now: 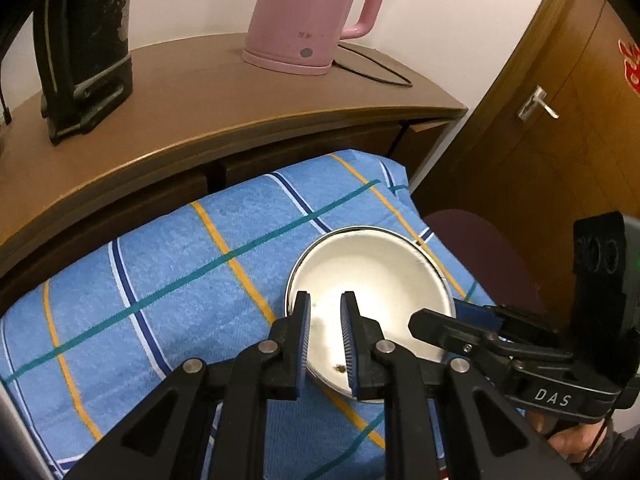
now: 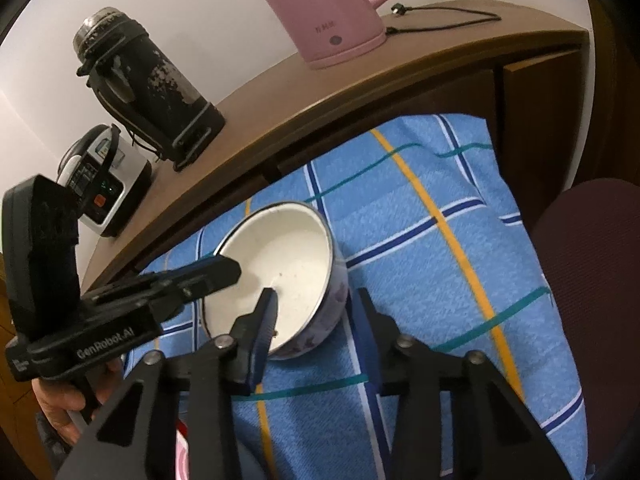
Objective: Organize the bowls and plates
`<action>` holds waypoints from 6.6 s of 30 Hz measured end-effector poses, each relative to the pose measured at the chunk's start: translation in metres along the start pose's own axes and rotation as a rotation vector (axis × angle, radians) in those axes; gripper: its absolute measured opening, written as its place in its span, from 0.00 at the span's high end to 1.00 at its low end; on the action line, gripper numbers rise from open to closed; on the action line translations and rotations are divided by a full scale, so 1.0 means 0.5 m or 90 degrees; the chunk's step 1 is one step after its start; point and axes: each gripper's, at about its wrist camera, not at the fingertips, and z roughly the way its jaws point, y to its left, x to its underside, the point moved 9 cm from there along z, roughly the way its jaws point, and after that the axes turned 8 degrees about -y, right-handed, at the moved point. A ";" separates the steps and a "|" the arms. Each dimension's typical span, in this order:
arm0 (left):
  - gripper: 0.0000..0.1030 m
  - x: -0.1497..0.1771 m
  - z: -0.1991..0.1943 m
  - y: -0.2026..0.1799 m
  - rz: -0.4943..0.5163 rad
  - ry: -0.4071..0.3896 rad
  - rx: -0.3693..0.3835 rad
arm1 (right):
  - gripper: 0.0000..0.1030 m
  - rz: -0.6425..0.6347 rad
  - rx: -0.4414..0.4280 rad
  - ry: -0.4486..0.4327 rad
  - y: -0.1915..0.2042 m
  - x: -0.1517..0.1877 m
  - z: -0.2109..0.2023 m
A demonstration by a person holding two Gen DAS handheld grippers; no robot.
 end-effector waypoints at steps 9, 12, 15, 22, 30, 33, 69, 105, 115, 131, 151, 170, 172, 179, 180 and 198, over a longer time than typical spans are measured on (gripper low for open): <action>0.84 0.005 -0.001 -0.009 -0.004 0.011 0.037 | 0.71 -0.004 -0.004 0.005 0.003 -0.002 0.009; 0.86 0.018 0.005 -0.025 -0.026 0.030 0.080 | 0.75 0.006 0.000 0.010 -0.001 0.000 0.015; 0.89 0.016 0.002 -0.025 -0.012 0.021 0.051 | 0.82 0.009 -0.014 0.019 0.008 0.007 0.024; 0.89 -0.009 -0.069 0.000 -0.013 -0.037 0.022 | 0.89 -0.012 -0.008 0.016 0.023 0.005 0.025; 0.88 0.001 -0.107 0.049 0.002 -0.047 -0.047 | 0.86 -0.001 -0.019 0.022 0.022 0.005 0.026; 0.88 0.015 -0.086 0.041 0.000 -0.029 -0.032 | 0.85 -0.002 -0.018 0.021 0.024 0.008 0.024; 0.56 0.047 -0.044 0.052 0.002 0.001 -0.078 | 0.66 -0.030 -0.032 0.045 0.050 0.051 0.015; 0.92 0.021 -0.105 0.023 0.004 -0.045 -0.133 | 0.83 -0.060 -0.030 0.018 0.087 0.024 -0.021; 0.92 0.006 -0.168 -0.007 0.024 -0.080 -0.141 | 0.83 -0.080 -0.040 -0.011 0.124 0.012 -0.086; 0.92 0.023 -0.244 -0.042 0.028 -0.104 -0.127 | 0.83 -0.107 -0.038 -0.029 0.160 0.032 -0.161; 0.92 0.154 -0.276 -0.099 0.039 -0.071 -0.135 | 0.82 -0.110 -0.033 0.035 0.149 0.165 -0.230; 0.92 0.203 -0.238 -0.090 0.035 -0.006 -0.149 | 0.79 -0.132 -0.011 0.070 0.137 0.193 -0.211; 0.92 0.202 -0.237 -0.089 0.042 -0.002 -0.156 | 0.77 -0.155 0.001 0.066 0.141 0.192 -0.207; 0.91 0.203 -0.234 -0.082 0.060 0.013 -0.162 | 0.60 -0.173 0.018 0.045 0.137 0.174 -0.209; 0.91 0.203 -0.233 -0.081 0.065 0.015 -0.166 | 0.59 -0.171 0.017 0.044 0.135 0.172 -0.208; 0.34 0.149 -0.295 -0.102 0.141 -0.046 -0.081 | 0.56 -0.155 0.055 0.097 0.084 0.200 -0.138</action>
